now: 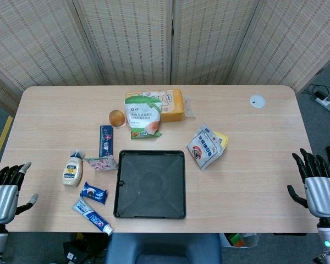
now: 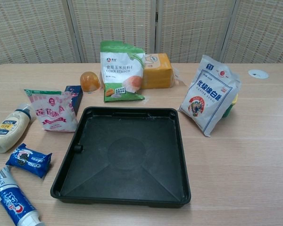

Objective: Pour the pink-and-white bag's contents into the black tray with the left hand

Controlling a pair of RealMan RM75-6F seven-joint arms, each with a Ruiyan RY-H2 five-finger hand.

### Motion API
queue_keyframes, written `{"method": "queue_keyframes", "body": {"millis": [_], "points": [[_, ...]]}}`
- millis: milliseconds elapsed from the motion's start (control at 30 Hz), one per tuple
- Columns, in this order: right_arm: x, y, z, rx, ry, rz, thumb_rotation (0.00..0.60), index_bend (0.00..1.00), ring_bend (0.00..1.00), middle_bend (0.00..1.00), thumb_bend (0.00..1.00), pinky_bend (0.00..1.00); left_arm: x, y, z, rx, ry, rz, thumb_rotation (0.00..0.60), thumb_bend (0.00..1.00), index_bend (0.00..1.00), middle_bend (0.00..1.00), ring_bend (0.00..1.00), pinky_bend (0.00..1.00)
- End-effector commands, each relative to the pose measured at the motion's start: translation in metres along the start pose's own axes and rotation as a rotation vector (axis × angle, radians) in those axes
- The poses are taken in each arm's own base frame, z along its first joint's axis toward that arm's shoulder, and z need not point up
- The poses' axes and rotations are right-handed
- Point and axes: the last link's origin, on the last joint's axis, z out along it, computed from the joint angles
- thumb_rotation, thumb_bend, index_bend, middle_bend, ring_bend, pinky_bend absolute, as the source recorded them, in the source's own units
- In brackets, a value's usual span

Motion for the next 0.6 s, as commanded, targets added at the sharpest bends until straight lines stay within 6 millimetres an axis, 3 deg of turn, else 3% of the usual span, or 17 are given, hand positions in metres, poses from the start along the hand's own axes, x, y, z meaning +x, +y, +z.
{"method": "queue_keyframes", "body": {"millis": [33, 600], "points": [[0.000, -0.001, 0.000, 0.000, 0.001, 0.001, 0.600, 0.00, 0.02, 0.00, 0.37, 0.00, -0.002, 0.000, 0.001, -0.003, -0.006, 0.000, 0.600, 0.32, 0.12, 0.17, 0.15, 0.12], [0.012, 0.001, -0.011, -0.012, 0.048, -0.002, 0.600, 0.00, 0.01, 0.00, 0.37, 0.00, -0.005, 0.007, 0.013, -0.070, 0.001, -0.055, 0.600, 0.32, 0.12, 0.17, 0.16, 0.14]]}}
